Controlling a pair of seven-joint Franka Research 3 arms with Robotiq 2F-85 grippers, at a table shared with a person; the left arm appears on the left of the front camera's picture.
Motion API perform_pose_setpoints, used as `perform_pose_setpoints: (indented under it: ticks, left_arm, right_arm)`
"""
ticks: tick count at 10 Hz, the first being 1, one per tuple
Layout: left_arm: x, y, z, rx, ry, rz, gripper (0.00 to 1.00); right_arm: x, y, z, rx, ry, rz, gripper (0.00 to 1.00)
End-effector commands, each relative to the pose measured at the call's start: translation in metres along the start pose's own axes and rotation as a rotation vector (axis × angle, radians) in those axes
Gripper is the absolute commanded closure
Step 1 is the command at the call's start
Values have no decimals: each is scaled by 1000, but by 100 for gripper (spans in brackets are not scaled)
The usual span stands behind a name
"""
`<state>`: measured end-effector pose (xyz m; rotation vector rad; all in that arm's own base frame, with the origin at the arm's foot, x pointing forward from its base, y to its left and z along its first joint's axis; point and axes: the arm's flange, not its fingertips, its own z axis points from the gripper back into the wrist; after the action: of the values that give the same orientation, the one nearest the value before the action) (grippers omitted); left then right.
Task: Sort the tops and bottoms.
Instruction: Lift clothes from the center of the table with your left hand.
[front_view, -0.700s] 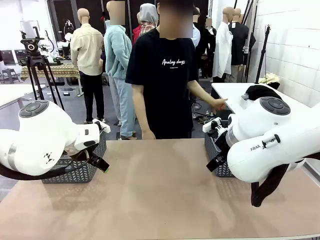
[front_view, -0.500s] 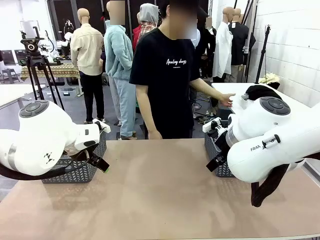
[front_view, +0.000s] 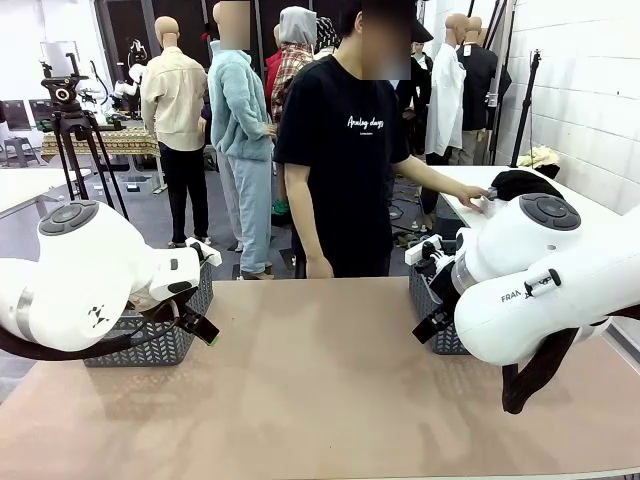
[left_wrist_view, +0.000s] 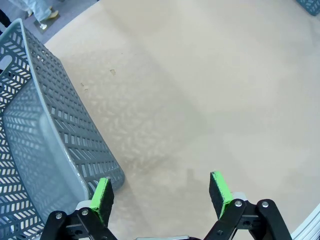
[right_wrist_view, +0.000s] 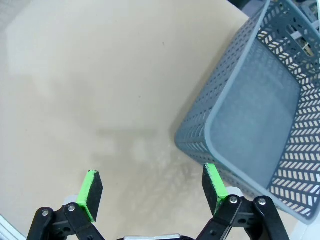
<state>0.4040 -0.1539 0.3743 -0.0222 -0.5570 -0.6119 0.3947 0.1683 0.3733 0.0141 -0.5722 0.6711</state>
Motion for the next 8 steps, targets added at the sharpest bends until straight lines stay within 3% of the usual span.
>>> perform_pose_setpoints:
  ticks: [1,8]
  left_arm:
    - [0,1,0,1,0,2,0]
    - [0,1,0,1,0,2,0]
  right_arm:
    - [0,0,0,0,0,-2,0]
    - [0,0,0,0,0,-2,0]
